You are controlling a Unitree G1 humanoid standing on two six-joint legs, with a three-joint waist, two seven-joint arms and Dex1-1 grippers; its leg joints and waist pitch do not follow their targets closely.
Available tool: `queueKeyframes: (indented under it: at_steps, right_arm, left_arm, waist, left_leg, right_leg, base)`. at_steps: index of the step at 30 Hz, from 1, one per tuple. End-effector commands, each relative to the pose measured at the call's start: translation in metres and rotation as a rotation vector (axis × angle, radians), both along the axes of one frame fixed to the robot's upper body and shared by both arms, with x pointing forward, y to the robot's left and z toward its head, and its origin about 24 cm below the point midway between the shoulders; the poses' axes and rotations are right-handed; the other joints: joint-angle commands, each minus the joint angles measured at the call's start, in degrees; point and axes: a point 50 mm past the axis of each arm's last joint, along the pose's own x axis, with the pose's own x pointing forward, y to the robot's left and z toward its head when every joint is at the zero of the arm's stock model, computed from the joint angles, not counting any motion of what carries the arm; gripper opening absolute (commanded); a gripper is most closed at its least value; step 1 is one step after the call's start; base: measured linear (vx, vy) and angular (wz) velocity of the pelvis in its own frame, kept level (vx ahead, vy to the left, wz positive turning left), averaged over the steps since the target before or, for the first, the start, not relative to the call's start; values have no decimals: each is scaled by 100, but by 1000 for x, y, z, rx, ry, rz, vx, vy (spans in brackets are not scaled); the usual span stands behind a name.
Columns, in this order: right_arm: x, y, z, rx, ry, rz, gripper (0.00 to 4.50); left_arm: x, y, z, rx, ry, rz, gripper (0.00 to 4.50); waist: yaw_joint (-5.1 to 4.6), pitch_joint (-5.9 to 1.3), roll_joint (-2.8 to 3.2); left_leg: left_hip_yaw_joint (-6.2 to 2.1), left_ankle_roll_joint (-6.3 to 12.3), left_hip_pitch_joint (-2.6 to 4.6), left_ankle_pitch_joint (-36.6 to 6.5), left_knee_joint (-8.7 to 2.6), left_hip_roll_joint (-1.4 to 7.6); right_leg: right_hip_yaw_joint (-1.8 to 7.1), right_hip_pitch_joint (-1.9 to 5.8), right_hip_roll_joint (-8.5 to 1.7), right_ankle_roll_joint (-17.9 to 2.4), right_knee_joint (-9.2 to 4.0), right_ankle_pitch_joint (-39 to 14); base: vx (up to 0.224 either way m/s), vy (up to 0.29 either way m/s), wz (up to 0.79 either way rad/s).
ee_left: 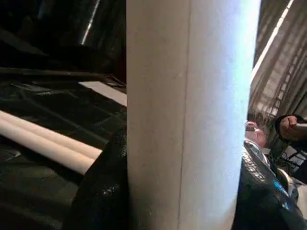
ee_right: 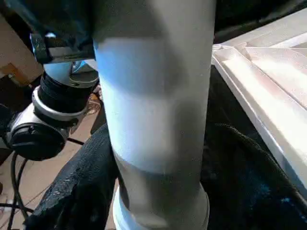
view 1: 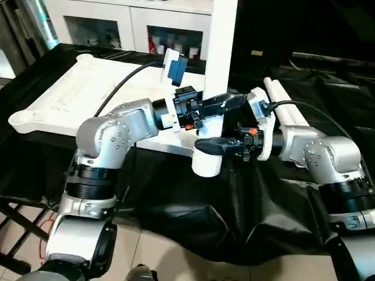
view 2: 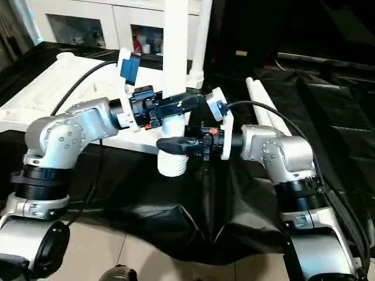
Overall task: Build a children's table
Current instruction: Pick table leg
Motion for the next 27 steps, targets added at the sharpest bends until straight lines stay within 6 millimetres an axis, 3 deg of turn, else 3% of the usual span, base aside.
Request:
queueKeyframes:
  at_steps: [1,10,17,18,19,24,27]
  right_arm:
    - [3,-2,10,5,-34,-4,270]
    - [1,1,7,13,-9,22,198]
    - [1,3,3,11,9,14,191]
    - [1,3,3,10,9,11,191]
    - [1,3,3,9,9,8,191]
    - [2,4,1,7,5,-15,189]
    - [3,5,1,7,-2,-34,189]
  left_arm:
    - [-8,-7,0,4,-6,-68,192]
    - [-10,-9,-2,5,-4,-82,192]
    - [-6,-9,-1,-16,-7,-48,191]
    - [-4,-9,0,-17,-4,-26,247]
    - [-2,-8,0,-19,2,-1,261]
    - [11,-6,-3,6,38,156,305]
    - [17,-3,-4,23,50,249,308]
  waist:
    - [22,-478,-67]
    - [24,-486,-76]
    - [20,-489,-75]
    - [23,-490,-67]
    - [24,-492,-68]
    - [32,-496,-61]
    - [24,-494,-74]
  left_leg:
    - [-28,58,128,-648,-337,155]
    - [-26,67,135,-616,-331,156]
    - [-28,62,131,-597,-329,153]
    - [-28,57,130,-598,-326,154]
    - [-29,58,131,-603,-326,155]
    - [-35,37,126,-654,-322,156]
    - [-39,43,121,-599,-321,150]
  right_leg:
    - [258,332,-443,-1098,-398,-851]
    - [257,330,-444,-1128,-388,-765]
    - [256,334,-437,-1130,-381,-735]
    - [258,334,-437,-1142,-381,-699]
    - [257,337,-440,-1146,-379,-693]
    - [256,345,-440,-1130,-388,-711]
    - [254,348,-439,-1094,-387,-677]
  base:
    - [0,0,0]
    - [0,0,0]
    - [0,0,0]
    - [0,0,0]
    - [0,0,0]
    - [0,0,0]
    - [0,0,0]
